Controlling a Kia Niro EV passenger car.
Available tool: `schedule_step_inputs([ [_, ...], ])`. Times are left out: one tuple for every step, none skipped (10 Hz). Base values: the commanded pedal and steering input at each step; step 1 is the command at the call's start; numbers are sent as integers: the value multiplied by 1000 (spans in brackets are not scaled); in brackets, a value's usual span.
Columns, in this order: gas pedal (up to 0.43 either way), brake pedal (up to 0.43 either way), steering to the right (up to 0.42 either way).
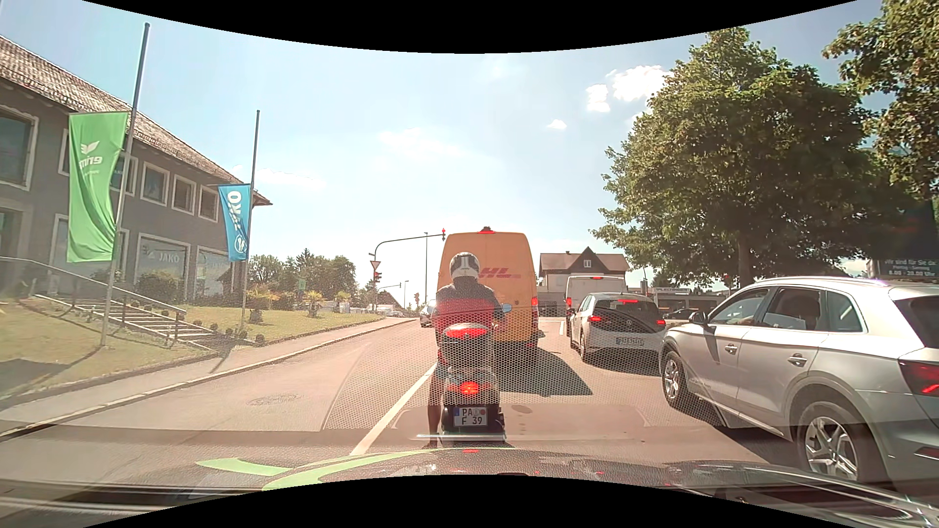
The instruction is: Follow the waypoints while adhering to traffic rules and regulations
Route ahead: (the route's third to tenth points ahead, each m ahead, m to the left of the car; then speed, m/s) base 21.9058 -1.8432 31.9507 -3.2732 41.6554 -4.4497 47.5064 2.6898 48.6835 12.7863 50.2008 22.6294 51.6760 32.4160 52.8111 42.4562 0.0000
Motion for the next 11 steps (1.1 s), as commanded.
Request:
schedule_step_inputs([
  [0,250,20],
  [0,250,20],
  [0,250,20],
  [0,250,20],
  [0,250,20],
  [0,250,20],
  [0,250,20],
  [0,250,20],
  [0,250,20],
  [0,250,20],
  [0,250,20],
])
